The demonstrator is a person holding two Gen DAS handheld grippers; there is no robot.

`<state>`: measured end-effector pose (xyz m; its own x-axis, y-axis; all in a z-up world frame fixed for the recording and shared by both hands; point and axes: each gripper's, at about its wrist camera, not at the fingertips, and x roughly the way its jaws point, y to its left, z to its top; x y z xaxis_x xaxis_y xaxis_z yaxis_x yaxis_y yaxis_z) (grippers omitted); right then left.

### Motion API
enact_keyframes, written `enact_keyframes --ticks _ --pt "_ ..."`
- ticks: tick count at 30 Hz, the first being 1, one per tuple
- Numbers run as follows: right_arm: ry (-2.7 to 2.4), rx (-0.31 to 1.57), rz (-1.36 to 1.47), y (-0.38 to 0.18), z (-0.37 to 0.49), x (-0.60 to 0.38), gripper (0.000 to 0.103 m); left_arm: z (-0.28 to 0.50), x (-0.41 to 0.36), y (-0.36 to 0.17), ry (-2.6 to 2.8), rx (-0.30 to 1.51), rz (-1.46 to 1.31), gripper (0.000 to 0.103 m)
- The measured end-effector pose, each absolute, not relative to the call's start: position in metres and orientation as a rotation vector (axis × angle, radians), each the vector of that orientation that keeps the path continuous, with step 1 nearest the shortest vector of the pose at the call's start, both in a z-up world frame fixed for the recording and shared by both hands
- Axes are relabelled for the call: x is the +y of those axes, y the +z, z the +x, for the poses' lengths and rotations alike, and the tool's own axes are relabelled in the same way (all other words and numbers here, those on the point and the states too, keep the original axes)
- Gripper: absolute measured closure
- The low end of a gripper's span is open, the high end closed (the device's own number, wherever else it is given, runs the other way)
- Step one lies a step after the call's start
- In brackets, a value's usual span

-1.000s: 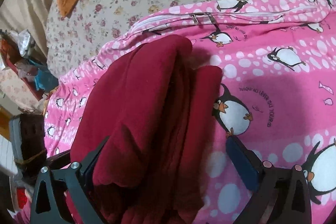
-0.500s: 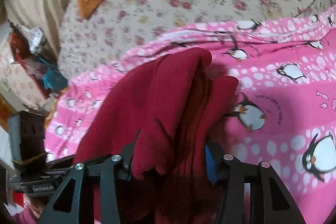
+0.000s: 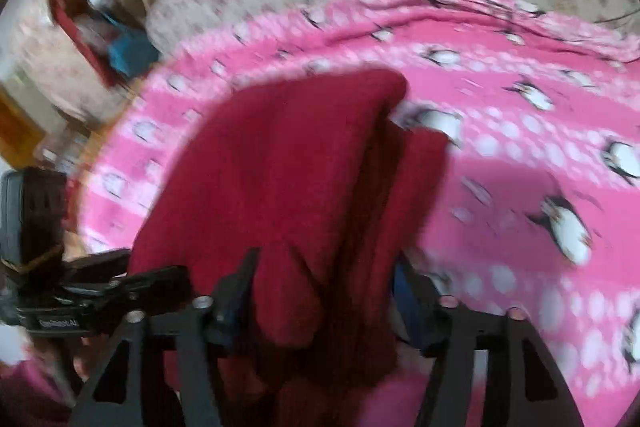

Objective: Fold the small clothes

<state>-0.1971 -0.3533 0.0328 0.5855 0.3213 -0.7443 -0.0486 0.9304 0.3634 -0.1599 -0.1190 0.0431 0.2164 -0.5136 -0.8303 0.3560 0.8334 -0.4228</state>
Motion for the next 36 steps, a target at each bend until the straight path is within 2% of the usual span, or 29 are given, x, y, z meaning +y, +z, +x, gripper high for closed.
enact_keyframes --ticks 9,12,14,18,25,28,30,36 --pt "0.218 0.729 0.146 0.097 -0.234 -0.317 0.038 -0.177 -0.125 0.073 -0.460 1.016 0.054 0.025" --pt "0.267 0.745 0.075 0.090 -0.228 -0.298 0.047 -0.177 -0.122 0.070 -0.444 0.995 0.061 0.025" --pt "0.252 0.768 0.026 0.077 -0.222 -0.292 0.049 -0.176 -0.119 0.069 -0.440 0.992 0.045 0.025" --pt "0.203 0.821 -0.050 0.047 -0.215 -0.297 0.049 -0.180 -0.120 0.073 -0.427 0.976 0.046 0.025" --pt "0.151 0.795 -0.007 0.054 -0.233 -0.299 0.049 -0.188 -0.110 0.089 -0.383 0.916 0.012 0.025" --pt "0.129 0.776 0.068 0.065 -0.245 -0.305 0.045 -0.192 -0.107 0.095 -0.363 0.884 0.007 0.025" --pt "0.118 0.772 0.107 0.070 -0.251 -0.306 0.035 -0.195 -0.105 0.099 -0.356 0.866 0.002 0.025" --pt "0.053 0.757 0.157 0.079 -0.263 -0.305 0.032 -0.206 -0.108 0.107 -0.349 0.823 0.011 0.025"
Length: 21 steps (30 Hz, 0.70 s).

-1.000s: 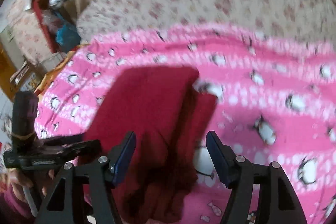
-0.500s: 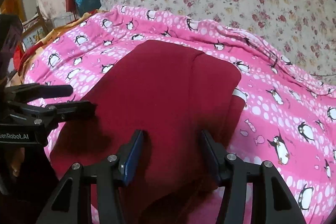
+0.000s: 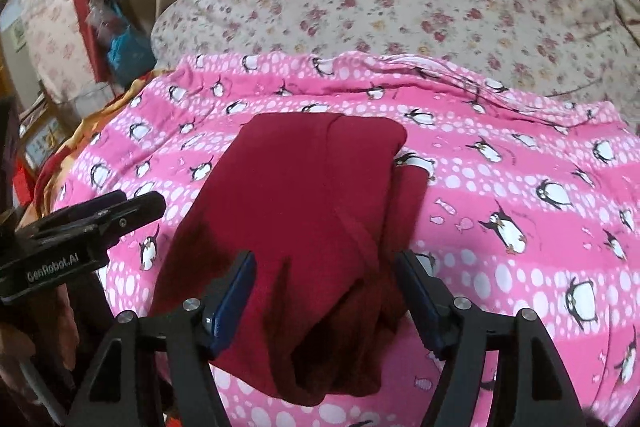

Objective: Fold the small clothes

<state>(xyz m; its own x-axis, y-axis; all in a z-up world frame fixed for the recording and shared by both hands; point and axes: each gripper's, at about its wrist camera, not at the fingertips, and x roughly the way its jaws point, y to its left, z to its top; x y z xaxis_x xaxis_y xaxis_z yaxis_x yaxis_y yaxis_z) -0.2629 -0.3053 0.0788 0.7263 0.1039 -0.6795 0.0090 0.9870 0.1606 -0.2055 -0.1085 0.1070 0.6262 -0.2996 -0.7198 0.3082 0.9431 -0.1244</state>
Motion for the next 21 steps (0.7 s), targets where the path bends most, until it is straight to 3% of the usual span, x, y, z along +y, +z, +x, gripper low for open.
enact_keyframes --ticks 3,9,21 --pt "0.002 0.750 0.165 0.082 -0.265 -0.304 0.021 -0.209 -0.111 0.108 -0.348 0.819 0.010 0.025" --pt "-0.053 0.750 0.161 0.087 -0.263 -0.298 0.016 -0.214 -0.115 0.108 -0.338 0.803 0.045 0.025" --pt "-0.117 0.762 0.157 0.084 -0.257 -0.298 0.016 -0.209 -0.118 0.102 -0.323 0.807 0.058 0.025"
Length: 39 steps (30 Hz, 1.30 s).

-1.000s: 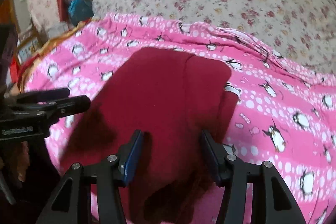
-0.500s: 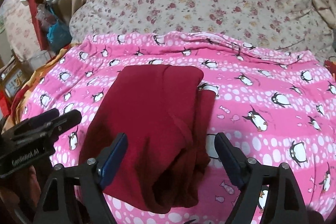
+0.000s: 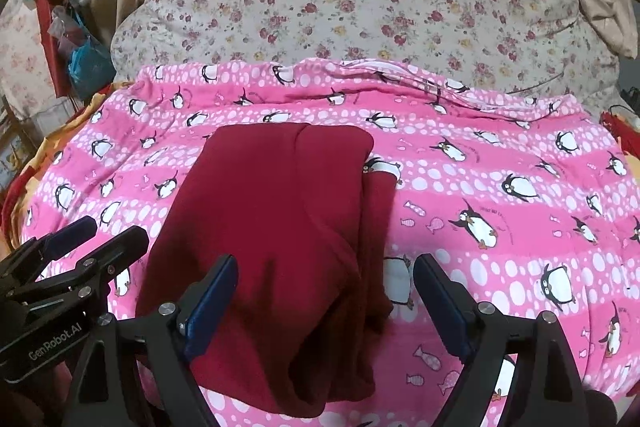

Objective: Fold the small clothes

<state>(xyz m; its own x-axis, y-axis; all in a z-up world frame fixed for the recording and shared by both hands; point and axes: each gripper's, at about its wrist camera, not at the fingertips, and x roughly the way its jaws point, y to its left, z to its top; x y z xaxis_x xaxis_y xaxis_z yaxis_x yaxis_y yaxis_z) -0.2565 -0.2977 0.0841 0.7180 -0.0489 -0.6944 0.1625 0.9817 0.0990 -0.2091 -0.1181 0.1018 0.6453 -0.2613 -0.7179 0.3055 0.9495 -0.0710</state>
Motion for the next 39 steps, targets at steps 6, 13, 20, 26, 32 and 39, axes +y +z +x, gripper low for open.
enact_keyframes --ticks 6,13,20,26,32,39 --pt "-0.125 0.770 0.169 0.081 -0.254 -0.300 0.016 -0.204 -0.113 0.100 -0.292 0.807 0.050 0.025" --pt "-0.129 0.778 0.161 0.079 -0.252 -0.300 0.016 -0.200 -0.109 0.096 -0.273 0.815 0.036 0.025" --pt "-0.129 0.779 0.154 0.078 -0.249 -0.299 0.016 -0.199 -0.108 0.095 -0.279 0.813 0.039 0.025" --pt "-0.120 0.789 0.142 0.077 -0.245 -0.299 0.016 -0.199 -0.108 0.095 -0.278 0.815 0.039 0.025" --pt "-0.122 0.792 0.150 0.075 -0.245 -0.302 0.016 -0.199 -0.110 0.094 -0.275 0.817 0.043 0.025" --pt "-0.120 0.799 0.157 0.072 -0.244 -0.305 0.016 -0.200 -0.113 0.091 -0.281 0.805 0.067 0.025"
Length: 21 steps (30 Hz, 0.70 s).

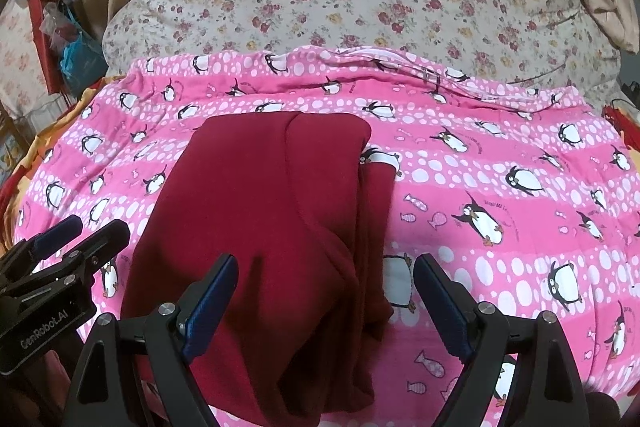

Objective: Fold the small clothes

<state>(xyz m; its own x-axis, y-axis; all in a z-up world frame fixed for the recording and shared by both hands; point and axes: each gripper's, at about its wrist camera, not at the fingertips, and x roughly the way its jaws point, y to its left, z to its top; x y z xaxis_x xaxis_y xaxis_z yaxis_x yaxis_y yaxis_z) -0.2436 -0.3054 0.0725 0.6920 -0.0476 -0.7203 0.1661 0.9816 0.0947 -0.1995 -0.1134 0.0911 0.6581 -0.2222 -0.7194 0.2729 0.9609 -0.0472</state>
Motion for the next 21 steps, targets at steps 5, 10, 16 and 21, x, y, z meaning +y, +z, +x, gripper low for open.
enact_keyframes --ticks 5,10,16,21 --pt "-0.119 0.803 0.158 0.0710 -0.2431 -0.3057 0.016 -0.1997 -0.1152 0.0900 -0.279 0.806 0.072 0.025" --pt "-0.120 0.805 0.158 0.0700 -0.2422 -0.3053 0.015 -0.1996 -0.1155 0.0894 -0.278 0.807 0.076 0.025" --pt "-0.119 0.811 0.161 0.0678 -0.2406 -0.3066 0.016 -0.1988 -0.1153 0.0865 -0.275 0.812 0.078 0.025" --pt "-0.118 0.814 0.164 0.0663 -0.2390 -0.3081 0.015 -0.1977 -0.1162 0.0851 -0.274 0.816 0.080 0.025"
